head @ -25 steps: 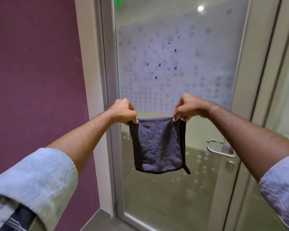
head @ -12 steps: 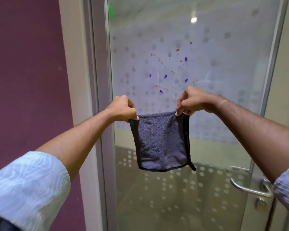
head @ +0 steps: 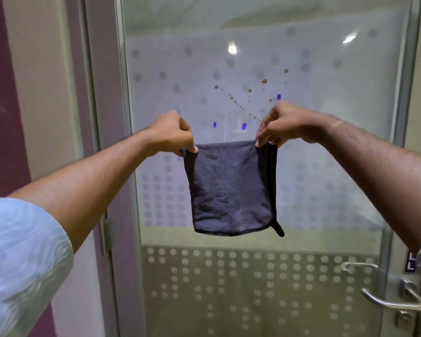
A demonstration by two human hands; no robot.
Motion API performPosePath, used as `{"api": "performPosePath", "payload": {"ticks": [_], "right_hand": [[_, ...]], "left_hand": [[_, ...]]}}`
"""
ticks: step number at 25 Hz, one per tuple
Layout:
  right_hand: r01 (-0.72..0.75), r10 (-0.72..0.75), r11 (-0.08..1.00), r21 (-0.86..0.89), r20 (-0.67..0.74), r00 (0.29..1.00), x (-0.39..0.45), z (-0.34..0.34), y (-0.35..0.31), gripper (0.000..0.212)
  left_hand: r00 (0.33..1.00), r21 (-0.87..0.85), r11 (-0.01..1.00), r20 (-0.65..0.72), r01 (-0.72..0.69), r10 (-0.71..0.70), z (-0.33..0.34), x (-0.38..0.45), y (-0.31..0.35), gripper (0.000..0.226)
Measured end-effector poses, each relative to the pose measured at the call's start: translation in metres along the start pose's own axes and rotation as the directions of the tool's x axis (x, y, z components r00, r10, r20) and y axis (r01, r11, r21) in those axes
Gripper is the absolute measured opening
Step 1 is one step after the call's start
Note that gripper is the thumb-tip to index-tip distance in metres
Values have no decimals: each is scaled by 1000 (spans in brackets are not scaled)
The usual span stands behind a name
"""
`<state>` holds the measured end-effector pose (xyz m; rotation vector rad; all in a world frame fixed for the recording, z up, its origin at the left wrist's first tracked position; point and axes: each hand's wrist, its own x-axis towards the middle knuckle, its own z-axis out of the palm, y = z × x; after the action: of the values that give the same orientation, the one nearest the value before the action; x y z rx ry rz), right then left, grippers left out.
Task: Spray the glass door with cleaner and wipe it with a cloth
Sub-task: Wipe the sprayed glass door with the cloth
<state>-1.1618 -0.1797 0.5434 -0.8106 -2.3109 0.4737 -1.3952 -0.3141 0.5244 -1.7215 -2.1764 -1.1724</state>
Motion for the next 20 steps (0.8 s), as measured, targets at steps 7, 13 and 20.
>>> {"api": "performPosePath", "payload": {"ticks": [7,13,20], "right_hand": [[21,-34,999,-47,-274,961,51,-22,-33,4],[43,-152,979,-201,-569,808,89,-35,-34,11],[14,-341,893,-450,-656,674,110,-21,-25,26]], "left_hand": [[966,-54,980,-185,-192,180,-32,82,-2,10],[855,92,948,-413,-305,315,-34,128,12,12],[722,212,892,-527,-399,449,-16,154,18,14]]}}
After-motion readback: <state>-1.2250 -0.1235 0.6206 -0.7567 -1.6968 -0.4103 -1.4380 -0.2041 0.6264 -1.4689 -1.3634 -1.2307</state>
